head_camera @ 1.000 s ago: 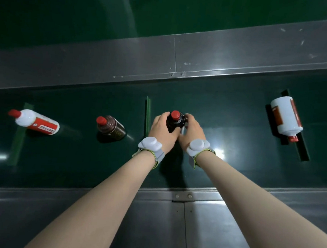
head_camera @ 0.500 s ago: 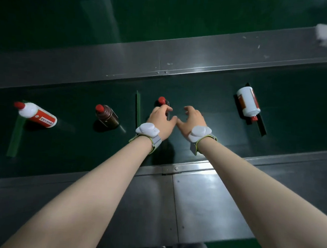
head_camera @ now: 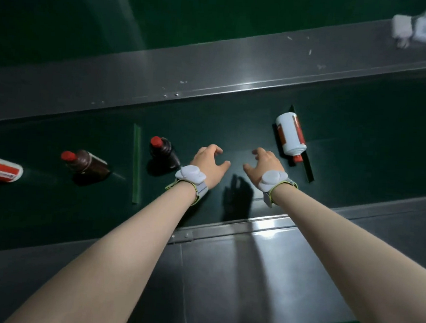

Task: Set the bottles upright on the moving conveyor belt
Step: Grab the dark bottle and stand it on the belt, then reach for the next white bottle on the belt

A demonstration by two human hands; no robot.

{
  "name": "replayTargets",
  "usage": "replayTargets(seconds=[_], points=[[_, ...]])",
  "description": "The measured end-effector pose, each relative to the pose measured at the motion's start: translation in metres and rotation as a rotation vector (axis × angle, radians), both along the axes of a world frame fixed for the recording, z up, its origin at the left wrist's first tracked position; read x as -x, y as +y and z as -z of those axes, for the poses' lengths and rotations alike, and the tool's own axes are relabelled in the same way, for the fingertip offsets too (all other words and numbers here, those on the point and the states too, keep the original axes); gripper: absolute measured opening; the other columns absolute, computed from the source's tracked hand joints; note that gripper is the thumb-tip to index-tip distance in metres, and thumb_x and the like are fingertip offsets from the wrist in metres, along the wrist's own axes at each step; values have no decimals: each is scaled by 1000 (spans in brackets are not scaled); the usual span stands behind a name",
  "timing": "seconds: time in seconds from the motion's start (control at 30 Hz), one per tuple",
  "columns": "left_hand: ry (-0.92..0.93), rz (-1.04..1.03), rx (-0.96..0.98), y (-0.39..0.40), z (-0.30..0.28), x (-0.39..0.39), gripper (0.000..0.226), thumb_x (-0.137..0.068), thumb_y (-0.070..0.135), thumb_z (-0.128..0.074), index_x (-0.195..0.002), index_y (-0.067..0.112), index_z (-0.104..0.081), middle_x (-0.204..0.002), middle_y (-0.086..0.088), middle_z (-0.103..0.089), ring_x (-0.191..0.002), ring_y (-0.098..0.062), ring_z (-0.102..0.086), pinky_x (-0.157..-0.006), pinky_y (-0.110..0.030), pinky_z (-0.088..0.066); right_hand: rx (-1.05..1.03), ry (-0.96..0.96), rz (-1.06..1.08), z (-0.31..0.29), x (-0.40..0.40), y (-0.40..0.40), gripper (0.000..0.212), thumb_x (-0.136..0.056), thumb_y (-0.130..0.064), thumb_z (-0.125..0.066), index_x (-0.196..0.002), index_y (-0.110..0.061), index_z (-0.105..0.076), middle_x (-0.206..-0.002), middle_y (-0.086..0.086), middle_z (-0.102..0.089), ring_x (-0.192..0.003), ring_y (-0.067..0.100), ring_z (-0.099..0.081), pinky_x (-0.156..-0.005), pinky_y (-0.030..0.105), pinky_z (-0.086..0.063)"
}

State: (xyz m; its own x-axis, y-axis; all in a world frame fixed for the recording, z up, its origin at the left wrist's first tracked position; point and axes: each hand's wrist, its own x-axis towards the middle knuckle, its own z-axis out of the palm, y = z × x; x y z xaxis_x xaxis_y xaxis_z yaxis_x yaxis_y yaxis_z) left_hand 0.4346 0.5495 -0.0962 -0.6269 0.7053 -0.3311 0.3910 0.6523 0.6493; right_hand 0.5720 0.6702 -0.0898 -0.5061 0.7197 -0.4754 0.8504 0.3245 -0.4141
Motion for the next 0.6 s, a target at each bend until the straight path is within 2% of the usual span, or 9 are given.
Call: replayTargets(seconds=[0.13, 0.23, 0.43, 0.5, 0.6], points=[[-60, 35, 38, 78, 31, -36, 39, -96, 37, -77, -130, 21, -66, -135, -3, -64, -114, -23, -70, -95, -33, -54, -26, -90, 24, 33, -34, 72, 51, -101, -40, -64, -144, -13, -54, -144, 16, -60, -130, 40, -59, -103, 47, -52], [-48, 126, 93, 112, 53, -52, 43, -98, 34, -76, -137, 19, -63, -142, -6, -61, -116, -26, -69, -96, -36, -55, -85, -170, 38, 53, -50, 107, 49, -100, -42, -64, -136, -11, -53, -140, 19, -58, -125, 43, -56, -97, 46, -51], [-32, 317, 243, 140, 100, -70, 52, -105, 30, -66, -151, 13, -50, -157, -12, -49, -132, -35, -61, -104, -41, -52, -71, -157, 169, 101, -57, 157, 66, -95, -44, -70, -142, -7, -44, -141, 22, -51, -126, 45, -52, -102, 47, -46], [-28, 315, 259, 144, 112, -73, 53, -105, 29, -66, -152, 11, -49, -157, -14, -49, -135, -36, -58, -108, -43, -50, -68, -171, 192, 117, -50, 168, 72, -92, -50, -70, -143, -7, -43, -139, 20, -52, -125, 43, -52, -101, 46, -46], [-14, 308, 270, 145, 124, -76, 54, -104, 29, -68, -152, 11, -50, -154, -15, -50, -137, -37, -56, -112, -45, -47, -151, -250, 228, 129, -40, 177, 76, -85, -68, -68, -131, -10, -53, -130, 15, -58, -120, 38, -57, -93, 45, -46]])
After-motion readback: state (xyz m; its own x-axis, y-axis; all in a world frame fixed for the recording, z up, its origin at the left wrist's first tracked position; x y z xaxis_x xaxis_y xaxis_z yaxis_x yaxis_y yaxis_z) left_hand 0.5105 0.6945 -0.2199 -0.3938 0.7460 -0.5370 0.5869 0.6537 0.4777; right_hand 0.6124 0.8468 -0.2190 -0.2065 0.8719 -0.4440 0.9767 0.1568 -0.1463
